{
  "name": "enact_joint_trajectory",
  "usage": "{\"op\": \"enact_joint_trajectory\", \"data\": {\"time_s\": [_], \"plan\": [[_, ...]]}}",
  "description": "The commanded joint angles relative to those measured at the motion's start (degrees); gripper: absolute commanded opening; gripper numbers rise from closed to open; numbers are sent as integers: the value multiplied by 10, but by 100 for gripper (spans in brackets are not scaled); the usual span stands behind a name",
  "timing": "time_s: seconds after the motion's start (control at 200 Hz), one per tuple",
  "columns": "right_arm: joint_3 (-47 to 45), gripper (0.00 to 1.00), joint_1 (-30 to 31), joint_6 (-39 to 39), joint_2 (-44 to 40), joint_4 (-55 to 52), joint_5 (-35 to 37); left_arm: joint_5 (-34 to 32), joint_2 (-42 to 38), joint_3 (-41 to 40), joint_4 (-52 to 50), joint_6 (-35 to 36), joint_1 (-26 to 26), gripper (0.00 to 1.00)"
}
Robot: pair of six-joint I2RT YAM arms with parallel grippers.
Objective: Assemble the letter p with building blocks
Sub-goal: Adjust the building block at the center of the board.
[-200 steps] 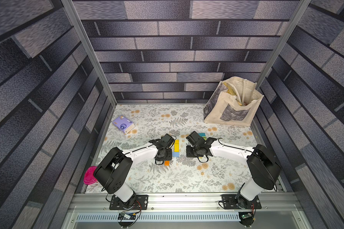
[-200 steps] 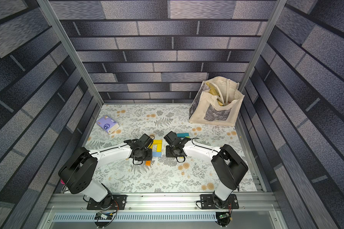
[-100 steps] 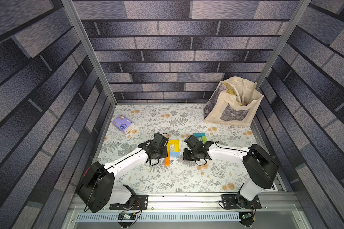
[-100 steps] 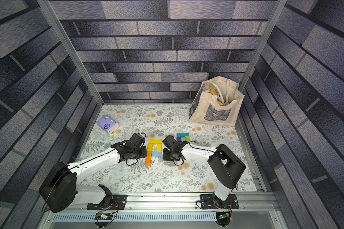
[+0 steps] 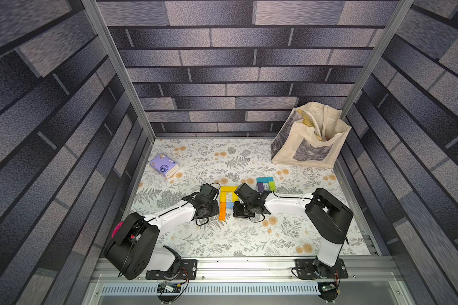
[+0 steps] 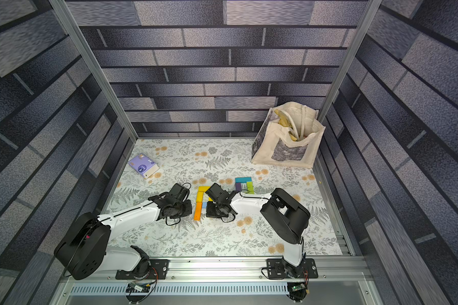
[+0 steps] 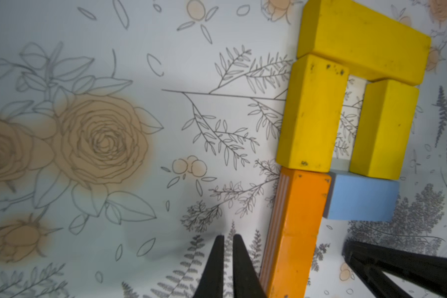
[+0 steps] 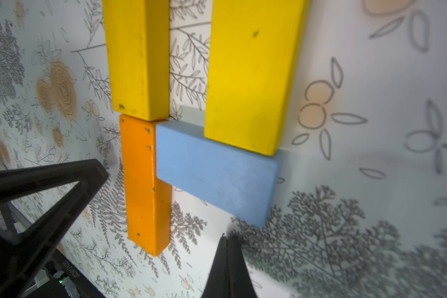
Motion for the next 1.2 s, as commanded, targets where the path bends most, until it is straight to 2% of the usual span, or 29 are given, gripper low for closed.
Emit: {"op": "enact_joint_trajectory", "data": {"time_s": [0.0,0.286,1.197], "plan": [[30,0,3,4,23,1,-21,19,10,-15,24,-9,1,9],[57,0,4,3,45,-9,-28,35,26,-23,43,-10,4,2],[96,0,6,4,76,-23,-26,52,19,-27,51,-4,6,0]]}}
